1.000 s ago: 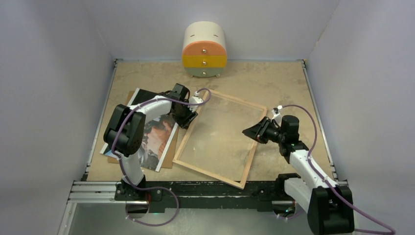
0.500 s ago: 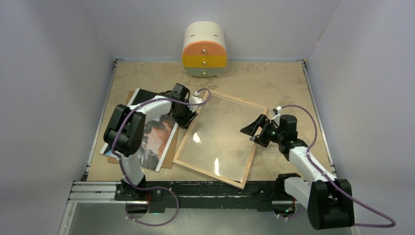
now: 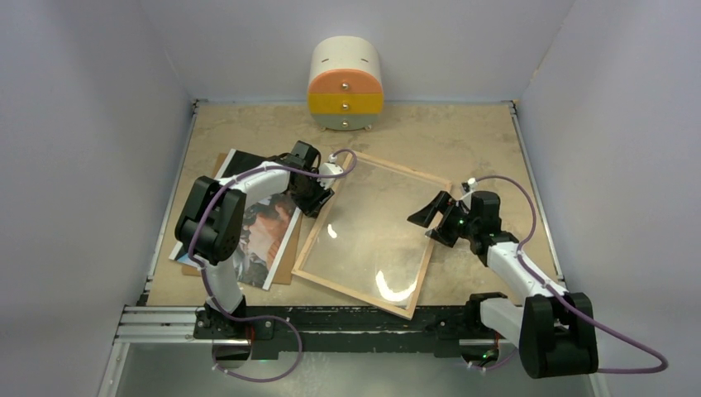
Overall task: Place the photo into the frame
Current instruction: Place the photo frame item in the photo frame.
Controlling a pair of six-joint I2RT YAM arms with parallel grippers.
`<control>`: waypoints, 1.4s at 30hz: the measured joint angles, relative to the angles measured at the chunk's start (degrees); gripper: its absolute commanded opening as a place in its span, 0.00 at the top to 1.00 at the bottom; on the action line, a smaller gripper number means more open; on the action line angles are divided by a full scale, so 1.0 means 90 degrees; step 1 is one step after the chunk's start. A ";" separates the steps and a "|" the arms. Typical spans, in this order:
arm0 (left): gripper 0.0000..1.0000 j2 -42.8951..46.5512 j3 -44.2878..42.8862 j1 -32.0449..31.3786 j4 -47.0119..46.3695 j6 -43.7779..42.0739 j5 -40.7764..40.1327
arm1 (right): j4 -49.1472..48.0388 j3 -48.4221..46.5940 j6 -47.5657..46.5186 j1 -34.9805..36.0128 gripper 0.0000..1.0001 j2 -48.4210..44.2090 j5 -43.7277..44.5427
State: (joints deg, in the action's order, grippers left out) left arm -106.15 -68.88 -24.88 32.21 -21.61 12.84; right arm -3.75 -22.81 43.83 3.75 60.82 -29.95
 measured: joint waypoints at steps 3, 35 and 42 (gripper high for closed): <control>0.54 0.0000 0.0000 0.0000 -0.0002 0.0000 0.0000 | -0.0017 0.0000 0.0002 0.0000 0.10 0.0007 0.0007; 0.54 -0.0002 0.0002 0.0000 -0.0041 0.0000 -0.0027 | -0.2327 0.0512 0.0498 0.0182 1.00 -0.0138 0.0124; 0.55 -0.0002 0.0002 0.0000 -0.0044 -0.0002 -0.0027 | -0.2446 0.0865 0.0469 0.0265 1.00 -0.0542 0.0542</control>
State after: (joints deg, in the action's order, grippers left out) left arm -106.17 -68.86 -24.88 31.81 -21.63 12.60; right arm -25.76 -15.03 48.05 6.13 55.94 -25.08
